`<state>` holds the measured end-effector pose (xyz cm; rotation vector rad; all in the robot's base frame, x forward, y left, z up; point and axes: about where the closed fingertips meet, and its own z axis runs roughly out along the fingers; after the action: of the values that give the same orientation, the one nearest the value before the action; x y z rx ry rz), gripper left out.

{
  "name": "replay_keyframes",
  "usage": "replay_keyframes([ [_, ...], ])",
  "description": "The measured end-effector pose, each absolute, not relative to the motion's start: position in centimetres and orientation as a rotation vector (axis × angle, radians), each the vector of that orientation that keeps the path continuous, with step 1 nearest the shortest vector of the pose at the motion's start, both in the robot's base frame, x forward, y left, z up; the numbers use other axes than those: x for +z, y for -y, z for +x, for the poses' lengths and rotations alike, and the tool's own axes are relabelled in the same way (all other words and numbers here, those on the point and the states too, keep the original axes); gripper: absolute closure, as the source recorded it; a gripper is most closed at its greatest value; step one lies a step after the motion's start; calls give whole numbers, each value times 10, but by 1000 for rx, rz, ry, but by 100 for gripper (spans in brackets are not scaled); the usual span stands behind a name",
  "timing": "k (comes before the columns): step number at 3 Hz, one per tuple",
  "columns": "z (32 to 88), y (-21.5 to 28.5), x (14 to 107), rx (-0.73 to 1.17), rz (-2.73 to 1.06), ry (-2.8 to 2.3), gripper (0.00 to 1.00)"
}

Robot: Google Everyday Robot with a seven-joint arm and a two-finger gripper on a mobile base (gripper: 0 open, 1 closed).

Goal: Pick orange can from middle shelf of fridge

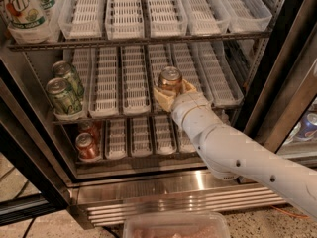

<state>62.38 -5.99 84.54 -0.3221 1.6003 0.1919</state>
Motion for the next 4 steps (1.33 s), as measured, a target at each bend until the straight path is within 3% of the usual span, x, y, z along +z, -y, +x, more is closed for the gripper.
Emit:
replay_keyframes([
  [4, 611, 41, 905, 266, -436, -1627, 100],
])
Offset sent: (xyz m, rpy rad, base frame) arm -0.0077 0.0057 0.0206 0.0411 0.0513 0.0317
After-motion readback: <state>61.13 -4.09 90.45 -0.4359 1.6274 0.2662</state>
